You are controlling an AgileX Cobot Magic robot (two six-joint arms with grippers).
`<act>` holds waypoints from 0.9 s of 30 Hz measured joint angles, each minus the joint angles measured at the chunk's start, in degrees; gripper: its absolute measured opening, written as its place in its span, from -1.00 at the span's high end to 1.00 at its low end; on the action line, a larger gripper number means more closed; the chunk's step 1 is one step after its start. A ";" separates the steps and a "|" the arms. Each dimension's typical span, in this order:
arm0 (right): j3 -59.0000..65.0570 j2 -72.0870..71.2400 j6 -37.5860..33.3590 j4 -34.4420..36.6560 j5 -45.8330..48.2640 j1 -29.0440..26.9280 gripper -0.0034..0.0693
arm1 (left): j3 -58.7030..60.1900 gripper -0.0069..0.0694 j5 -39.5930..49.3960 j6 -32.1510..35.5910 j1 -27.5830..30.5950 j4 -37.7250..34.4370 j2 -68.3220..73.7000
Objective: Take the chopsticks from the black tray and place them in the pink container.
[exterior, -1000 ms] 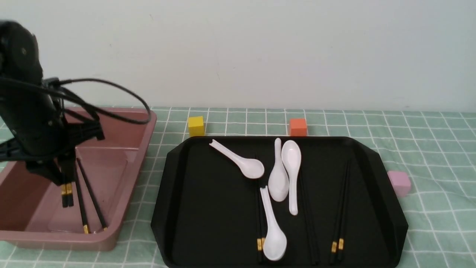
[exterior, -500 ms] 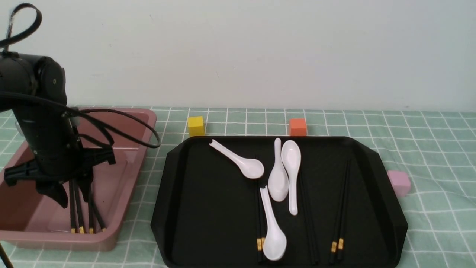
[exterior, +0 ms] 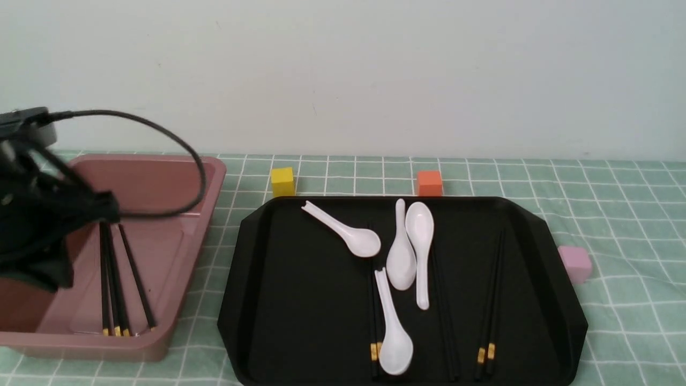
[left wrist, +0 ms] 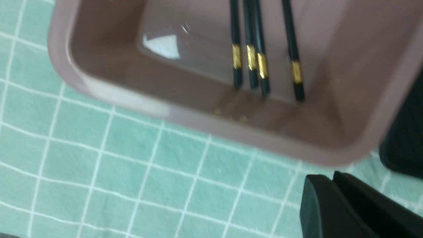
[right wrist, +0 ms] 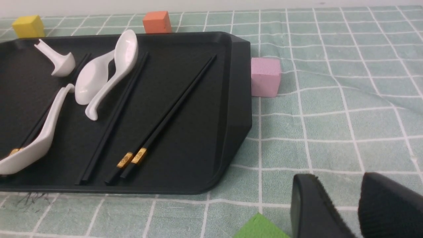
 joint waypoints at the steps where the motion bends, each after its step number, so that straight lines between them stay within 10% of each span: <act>1: 0.00 0.00 0.00 0.00 0.00 0.00 0.25 | 2.36 0.72 -1.18 0.00 -0.68 -0.57 -3.59; 12: 0.00 0.00 0.00 0.00 0.00 0.00 0.25 | 38.68 0.79 -31.73 0.12 -6.37 -11.09 -46.83; 27: 0.00 0.00 0.00 0.00 0.00 0.00 0.25 | 47.14 0.85 -40.23 0.17 -6.37 -6.99 -75.28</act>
